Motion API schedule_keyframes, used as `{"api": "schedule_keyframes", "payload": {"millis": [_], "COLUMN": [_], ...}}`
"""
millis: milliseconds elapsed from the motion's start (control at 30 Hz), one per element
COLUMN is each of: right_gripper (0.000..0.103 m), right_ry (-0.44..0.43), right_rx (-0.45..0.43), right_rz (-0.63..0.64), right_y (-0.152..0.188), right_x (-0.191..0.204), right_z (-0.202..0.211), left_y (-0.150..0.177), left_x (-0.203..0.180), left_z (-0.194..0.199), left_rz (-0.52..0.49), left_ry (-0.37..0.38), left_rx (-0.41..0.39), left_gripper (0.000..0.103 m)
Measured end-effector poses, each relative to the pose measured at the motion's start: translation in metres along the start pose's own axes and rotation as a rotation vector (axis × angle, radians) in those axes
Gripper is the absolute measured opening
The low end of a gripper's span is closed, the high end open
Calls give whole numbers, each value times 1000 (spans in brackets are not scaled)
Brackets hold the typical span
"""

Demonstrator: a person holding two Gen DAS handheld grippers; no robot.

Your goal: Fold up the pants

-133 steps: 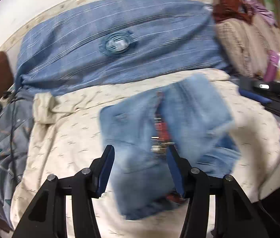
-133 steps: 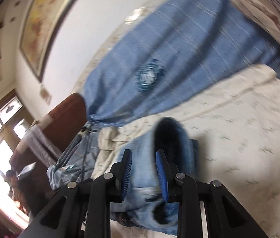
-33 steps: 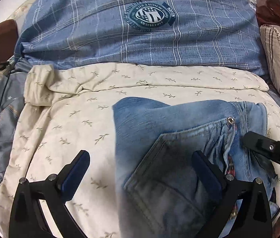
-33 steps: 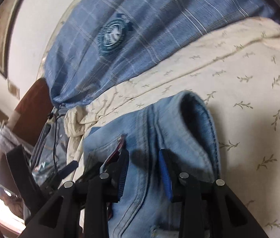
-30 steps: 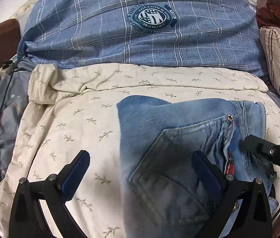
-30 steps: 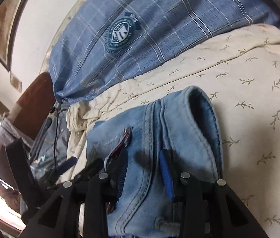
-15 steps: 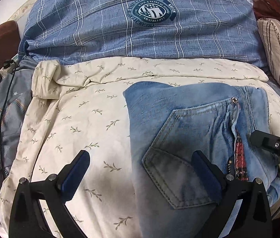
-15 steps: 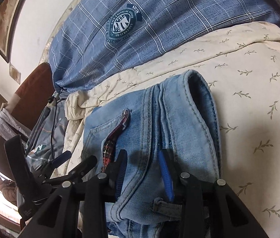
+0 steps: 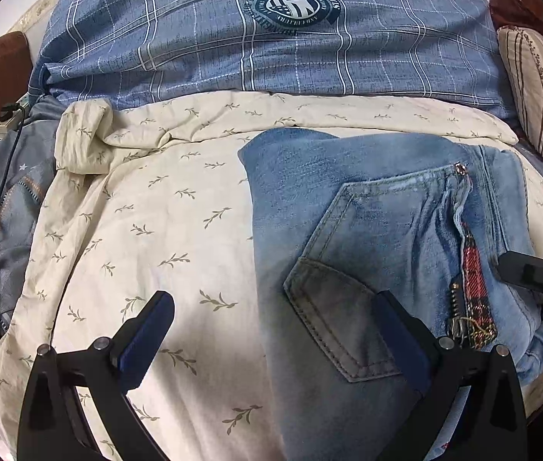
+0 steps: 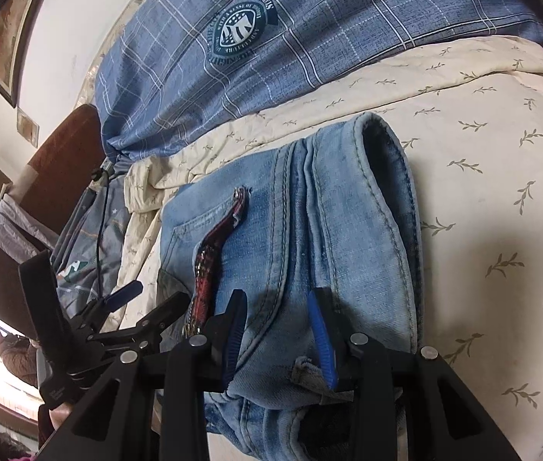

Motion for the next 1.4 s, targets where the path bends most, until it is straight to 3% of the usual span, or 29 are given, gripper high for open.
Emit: {"api": "schedule_keyframes", "payload": {"millis": [367,833,933,967,1133,1233,1400], "right_gripper": [38,37,43,53,58,60,60], "right_ry": [-11,-27,-32,-30,-27,-35,-19], "right_rx": [51,52,36,27,-77,-113,-72], "right_rz": [37,75,63,57,7,-70,-154], "right_y": [6,14,15,15,9,5,4], "right_x": [-2,1,-2,-3,-18,-33,-48], "right_z": [2,21,33,38,69,78,69], "left_y": [11,23,27,28,24,21,28], "left_x": [7,21,34,41,72,86,74], "left_z": [-9,2,13,19,25,9,-9], "left_rz": [9,78,113,132,196,242,230], "left_ry": [58,60,42,43,29,71,207], "left_rx": [44,94,52,16,-53,1,90], "left_gripper": [103,103,103,103,103,103,103]}}
Point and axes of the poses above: each gripper's, at about its wrist camera, not at the fingertips, and z roughly against the way its jaws point, x to its left, y to its underside, the point moved 1 cm from there along -z, roughly the way its jaws point, and after that the axes turned 12 degrees about -y, right-handed, at the moved point
